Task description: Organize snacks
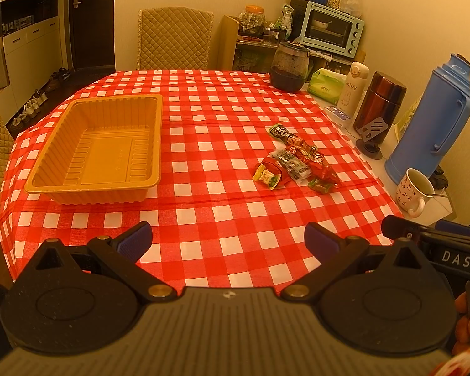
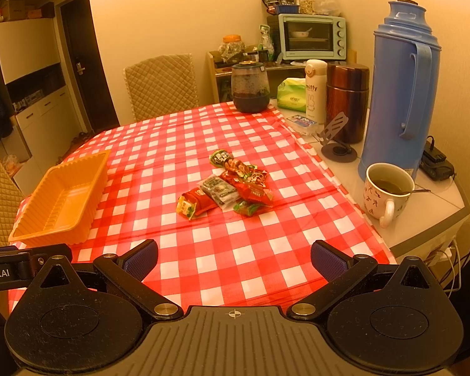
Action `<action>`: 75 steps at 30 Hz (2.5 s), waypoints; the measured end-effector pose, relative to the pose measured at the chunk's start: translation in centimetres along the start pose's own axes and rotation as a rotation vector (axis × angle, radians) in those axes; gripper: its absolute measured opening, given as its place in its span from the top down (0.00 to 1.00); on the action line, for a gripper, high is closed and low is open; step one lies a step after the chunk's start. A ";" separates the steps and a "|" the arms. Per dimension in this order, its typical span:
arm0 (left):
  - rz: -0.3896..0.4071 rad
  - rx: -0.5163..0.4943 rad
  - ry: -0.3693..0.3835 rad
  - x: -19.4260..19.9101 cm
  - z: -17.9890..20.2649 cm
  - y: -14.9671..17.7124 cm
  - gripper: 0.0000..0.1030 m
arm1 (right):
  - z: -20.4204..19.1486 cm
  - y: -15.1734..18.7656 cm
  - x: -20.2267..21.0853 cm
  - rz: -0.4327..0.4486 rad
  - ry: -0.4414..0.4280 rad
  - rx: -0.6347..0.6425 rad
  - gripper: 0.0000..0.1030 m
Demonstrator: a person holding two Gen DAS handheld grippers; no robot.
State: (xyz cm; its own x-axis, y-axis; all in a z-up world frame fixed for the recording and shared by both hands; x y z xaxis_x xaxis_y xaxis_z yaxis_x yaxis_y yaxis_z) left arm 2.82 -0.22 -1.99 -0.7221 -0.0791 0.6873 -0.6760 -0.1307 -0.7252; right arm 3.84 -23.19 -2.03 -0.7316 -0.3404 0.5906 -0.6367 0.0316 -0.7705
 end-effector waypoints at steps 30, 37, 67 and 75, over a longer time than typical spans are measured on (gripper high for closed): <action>-0.018 0.028 0.062 -3.5 0.3 -0.9 0.01 | 2.4 -0.7 -1.5 0.048 0.049 -0.050 0.00; -0.015 -0.039 0.074 -7.0 1.1 -1.2 0.02 | 3.5 -1.0 -4.6 0.042 0.051 -0.063 0.05; -0.059 -0.062 0.139 -19.8 2.3 -2.6 0.30 | 6.7 -2.0 -22.5 -0.114 0.062 -0.001 0.47; -0.060 -0.059 0.146 -20.2 2.2 -2.7 0.30 | 5.4 -2.1 -23.0 -0.126 0.045 0.052 0.72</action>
State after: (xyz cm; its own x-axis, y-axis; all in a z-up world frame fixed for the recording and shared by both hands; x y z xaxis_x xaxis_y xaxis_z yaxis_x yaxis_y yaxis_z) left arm 19.56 -0.42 -13.80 -0.6910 0.0719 0.7193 -0.7229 -0.0719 -0.6872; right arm 23.32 -20.54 -15.32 -0.6578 -0.2964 0.6924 -0.7112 -0.0580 -0.7006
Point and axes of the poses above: each gripper's, at about its wrist camera, not at the fingertips, and x roughly against the way its jaws point, z to its right, y to its underside, the point moved 4 cm from there along -x, roughly the way its jaws point, and after that the axes turned 6 degrees about -y, right-handed, at the moved point
